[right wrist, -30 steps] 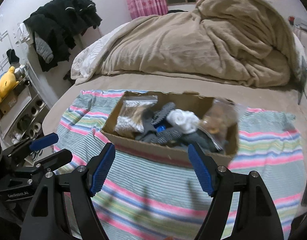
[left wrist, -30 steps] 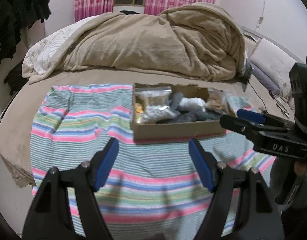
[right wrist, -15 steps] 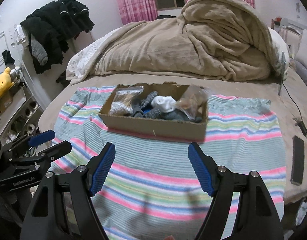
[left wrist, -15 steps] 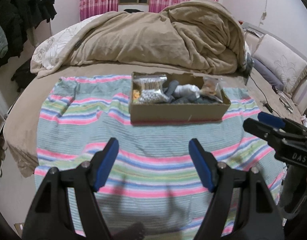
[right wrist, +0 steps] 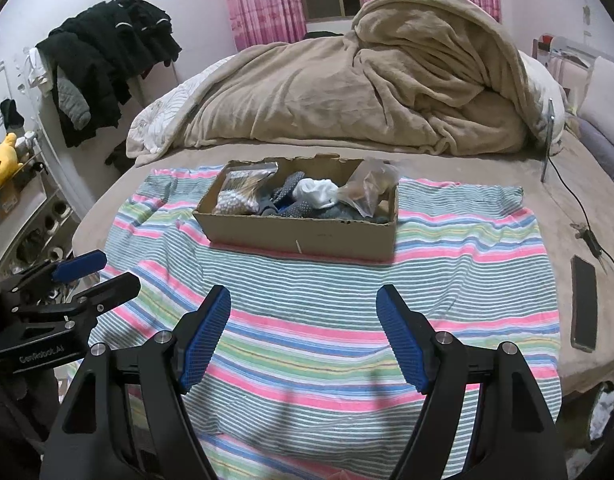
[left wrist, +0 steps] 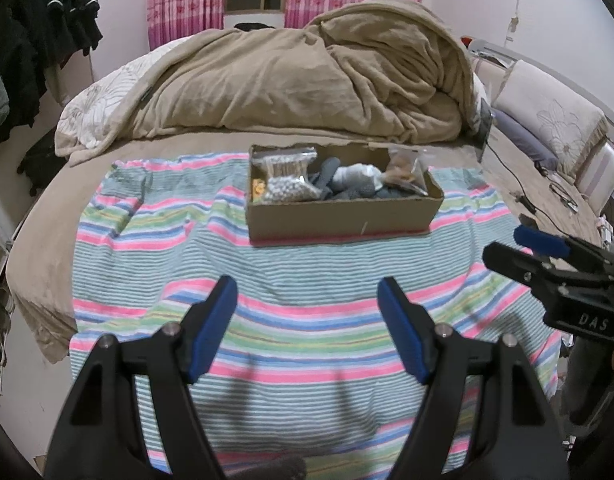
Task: Organize objects
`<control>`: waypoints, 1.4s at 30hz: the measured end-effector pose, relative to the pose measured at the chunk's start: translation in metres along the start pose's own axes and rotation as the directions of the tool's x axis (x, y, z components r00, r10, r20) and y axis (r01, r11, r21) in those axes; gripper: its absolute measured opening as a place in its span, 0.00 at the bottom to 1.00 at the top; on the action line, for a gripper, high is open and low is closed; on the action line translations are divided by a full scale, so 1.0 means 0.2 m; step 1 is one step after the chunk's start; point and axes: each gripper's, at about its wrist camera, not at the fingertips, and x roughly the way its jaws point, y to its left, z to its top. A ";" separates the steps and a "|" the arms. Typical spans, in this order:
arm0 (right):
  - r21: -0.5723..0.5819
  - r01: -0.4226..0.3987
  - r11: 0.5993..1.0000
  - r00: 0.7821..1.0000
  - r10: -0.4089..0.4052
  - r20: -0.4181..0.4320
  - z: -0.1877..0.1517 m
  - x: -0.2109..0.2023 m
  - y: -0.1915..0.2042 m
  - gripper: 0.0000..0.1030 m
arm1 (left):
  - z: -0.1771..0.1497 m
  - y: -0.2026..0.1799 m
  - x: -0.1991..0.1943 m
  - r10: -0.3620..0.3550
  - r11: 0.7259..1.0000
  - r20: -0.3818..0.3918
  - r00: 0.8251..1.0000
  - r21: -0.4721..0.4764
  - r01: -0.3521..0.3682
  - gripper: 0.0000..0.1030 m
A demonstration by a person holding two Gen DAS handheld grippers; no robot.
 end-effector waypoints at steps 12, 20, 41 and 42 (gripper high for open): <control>0.008 0.003 1.000 1.000 -0.002 -0.010 0.02 0.02 -0.01 0.76 | 0.01 0.02 0.02 -0.015 1.000 -0.005 1.000 -0.007 0.015 0.78; 0.009 0.007 1.000 1.000 -0.007 -0.019 0.03 0.06 -0.02 0.76 | 0.02 0.03 0.03 -0.021 1.000 -0.003 1.000 -0.014 0.021 0.79; 0.007 0.009 1.000 1.000 -0.008 -0.026 0.05 0.08 -0.02 0.76 | 0.03 0.06 0.05 -0.030 0.999 -0.002 1.000 -0.025 0.029 0.79; 0.008 0.009 1.000 1.000 -0.009 -0.026 0.05 0.09 -0.02 0.76 | 0.03 0.07 0.05 -0.030 0.999 -0.003 1.000 -0.025 0.030 0.79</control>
